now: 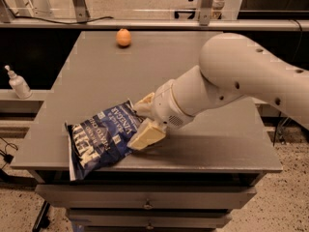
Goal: Move blue chip bag near orange
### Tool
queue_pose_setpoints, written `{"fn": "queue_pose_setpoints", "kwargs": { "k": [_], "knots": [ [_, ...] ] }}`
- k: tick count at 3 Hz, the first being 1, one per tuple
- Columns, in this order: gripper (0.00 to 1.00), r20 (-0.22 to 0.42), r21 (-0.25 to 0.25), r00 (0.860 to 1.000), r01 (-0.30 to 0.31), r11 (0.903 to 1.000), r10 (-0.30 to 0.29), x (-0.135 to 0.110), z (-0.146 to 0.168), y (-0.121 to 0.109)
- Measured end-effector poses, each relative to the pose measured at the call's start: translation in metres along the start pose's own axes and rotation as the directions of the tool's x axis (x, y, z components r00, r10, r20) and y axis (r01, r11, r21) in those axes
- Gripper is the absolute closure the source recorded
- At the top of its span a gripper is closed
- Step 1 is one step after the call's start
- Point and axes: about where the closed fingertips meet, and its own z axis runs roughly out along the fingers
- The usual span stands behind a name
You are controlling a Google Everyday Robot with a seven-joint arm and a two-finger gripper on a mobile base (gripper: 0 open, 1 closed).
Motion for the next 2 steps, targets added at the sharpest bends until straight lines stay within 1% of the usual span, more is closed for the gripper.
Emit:
{"fn": "queue_pose_setpoints", "kwargs": {
  "k": [1,2],
  "knots": [
    [0.72,0.001,0.012,1.000,-0.018,0.9998,0.018,0.0007,-0.0009,-0.0001],
    [0.95,0.007,0.029,1.000,-0.022,0.9993,0.022,-0.0021,-0.0067,-0.0039]
  ]
}}
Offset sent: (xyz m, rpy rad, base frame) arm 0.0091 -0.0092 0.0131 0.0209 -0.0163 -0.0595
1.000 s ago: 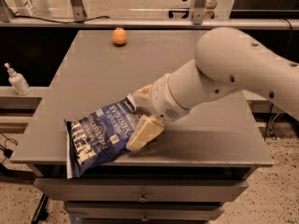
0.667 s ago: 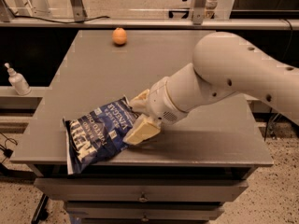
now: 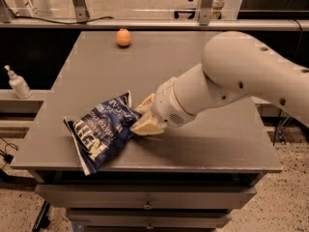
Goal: Move blue chip bag near orange
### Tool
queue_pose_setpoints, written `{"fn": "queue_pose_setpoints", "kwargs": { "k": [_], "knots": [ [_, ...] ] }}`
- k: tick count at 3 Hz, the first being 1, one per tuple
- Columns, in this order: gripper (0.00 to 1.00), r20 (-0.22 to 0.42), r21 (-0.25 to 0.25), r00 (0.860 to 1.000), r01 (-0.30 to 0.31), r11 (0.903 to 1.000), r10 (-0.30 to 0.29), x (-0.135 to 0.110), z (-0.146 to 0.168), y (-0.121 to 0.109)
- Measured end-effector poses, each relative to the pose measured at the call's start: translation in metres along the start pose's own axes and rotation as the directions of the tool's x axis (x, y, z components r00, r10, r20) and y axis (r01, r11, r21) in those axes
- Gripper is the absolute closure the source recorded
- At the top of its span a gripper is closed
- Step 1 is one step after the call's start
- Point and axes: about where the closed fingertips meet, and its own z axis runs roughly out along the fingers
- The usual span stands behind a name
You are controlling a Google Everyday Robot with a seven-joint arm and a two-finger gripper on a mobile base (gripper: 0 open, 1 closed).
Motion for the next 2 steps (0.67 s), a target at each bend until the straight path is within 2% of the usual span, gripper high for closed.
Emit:
{"fn": "queue_pose_setpoints", "kwargs": {
  "k": [1,2],
  "knots": [
    [1.00,0.000,0.054,1.000,0.019,0.9984,-0.019,-0.012,-0.015,-0.022],
    [1.00,-0.035,0.152,0.998,0.066,0.9862,-0.061,-0.025,-0.054,-0.058]
  ]
}}
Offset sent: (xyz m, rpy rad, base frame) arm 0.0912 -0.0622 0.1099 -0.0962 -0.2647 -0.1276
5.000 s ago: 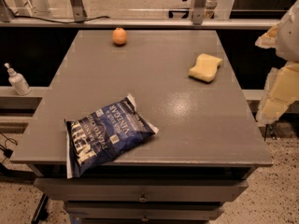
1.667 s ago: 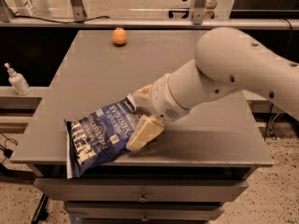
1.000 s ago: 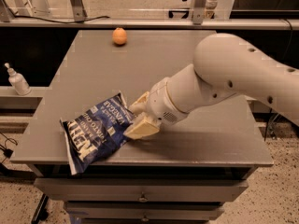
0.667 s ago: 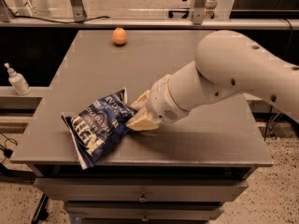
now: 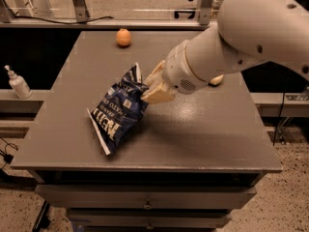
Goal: Move blue chip bag near orange
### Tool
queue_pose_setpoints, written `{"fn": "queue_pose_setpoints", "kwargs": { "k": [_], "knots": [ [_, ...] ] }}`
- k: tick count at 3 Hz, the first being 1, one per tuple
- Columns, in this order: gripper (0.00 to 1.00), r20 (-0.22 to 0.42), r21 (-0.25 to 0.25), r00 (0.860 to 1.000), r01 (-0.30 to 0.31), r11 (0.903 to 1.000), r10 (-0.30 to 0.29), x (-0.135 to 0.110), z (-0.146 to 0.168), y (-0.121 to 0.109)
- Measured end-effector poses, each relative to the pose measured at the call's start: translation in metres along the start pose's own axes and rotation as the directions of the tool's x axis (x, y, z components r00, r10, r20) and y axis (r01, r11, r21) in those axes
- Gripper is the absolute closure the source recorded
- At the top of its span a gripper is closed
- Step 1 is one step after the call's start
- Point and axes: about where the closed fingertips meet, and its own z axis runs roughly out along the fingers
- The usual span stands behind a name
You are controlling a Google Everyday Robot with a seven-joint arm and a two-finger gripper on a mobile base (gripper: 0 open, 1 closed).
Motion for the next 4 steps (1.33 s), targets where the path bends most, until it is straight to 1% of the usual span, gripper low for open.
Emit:
{"fn": "queue_pose_setpoints", "kwargs": {
  "k": [1,2,3,4],
  "knots": [
    [1.00,0.000,0.000,1.000,0.000,1.0000,0.000,0.000,0.000,0.000],
    [1.00,-0.017,0.036,1.000,-0.004,0.9993,0.004,0.005,-0.006,-0.005],
    [1.00,-0.043,0.098,0.999,-0.002,0.9952,0.006,0.016,-0.015,-0.025],
    [1.00,-0.057,0.155,0.998,0.006,0.9878,0.003,0.031,-0.026,-0.056]
  ]
}}
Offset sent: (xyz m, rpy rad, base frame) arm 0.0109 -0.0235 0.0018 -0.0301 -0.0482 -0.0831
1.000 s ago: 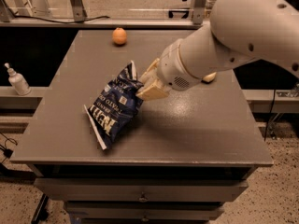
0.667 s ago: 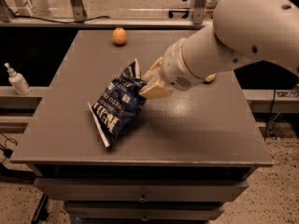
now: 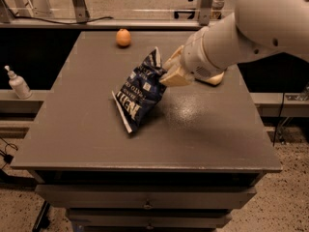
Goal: Move blue chip bag near orange
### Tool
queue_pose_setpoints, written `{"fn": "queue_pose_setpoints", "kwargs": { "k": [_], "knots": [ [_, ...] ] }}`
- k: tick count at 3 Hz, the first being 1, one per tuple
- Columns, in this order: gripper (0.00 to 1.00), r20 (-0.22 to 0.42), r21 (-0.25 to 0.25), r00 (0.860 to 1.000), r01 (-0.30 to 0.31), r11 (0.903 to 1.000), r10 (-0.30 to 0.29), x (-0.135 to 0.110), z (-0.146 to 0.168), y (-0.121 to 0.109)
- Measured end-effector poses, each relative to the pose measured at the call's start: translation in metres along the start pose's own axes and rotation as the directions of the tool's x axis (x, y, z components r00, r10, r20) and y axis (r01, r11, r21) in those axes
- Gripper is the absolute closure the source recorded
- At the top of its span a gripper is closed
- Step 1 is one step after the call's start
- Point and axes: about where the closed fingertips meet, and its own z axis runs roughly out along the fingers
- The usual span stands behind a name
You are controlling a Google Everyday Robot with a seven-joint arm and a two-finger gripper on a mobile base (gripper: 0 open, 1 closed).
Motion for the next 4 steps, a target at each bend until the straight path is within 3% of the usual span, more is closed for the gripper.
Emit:
{"fn": "queue_pose_setpoints", "kwargs": {
  "k": [2,4],
  "knots": [
    [1.00,0.005,0.067,1.000,0.003,0.9977,-0.003,0.022,0.018,-0.074],
    [1.00,-0.032,0.176,0.999,-0.014,0.9843,0.020,0.043,0.041,-0.157]
  ]
}}
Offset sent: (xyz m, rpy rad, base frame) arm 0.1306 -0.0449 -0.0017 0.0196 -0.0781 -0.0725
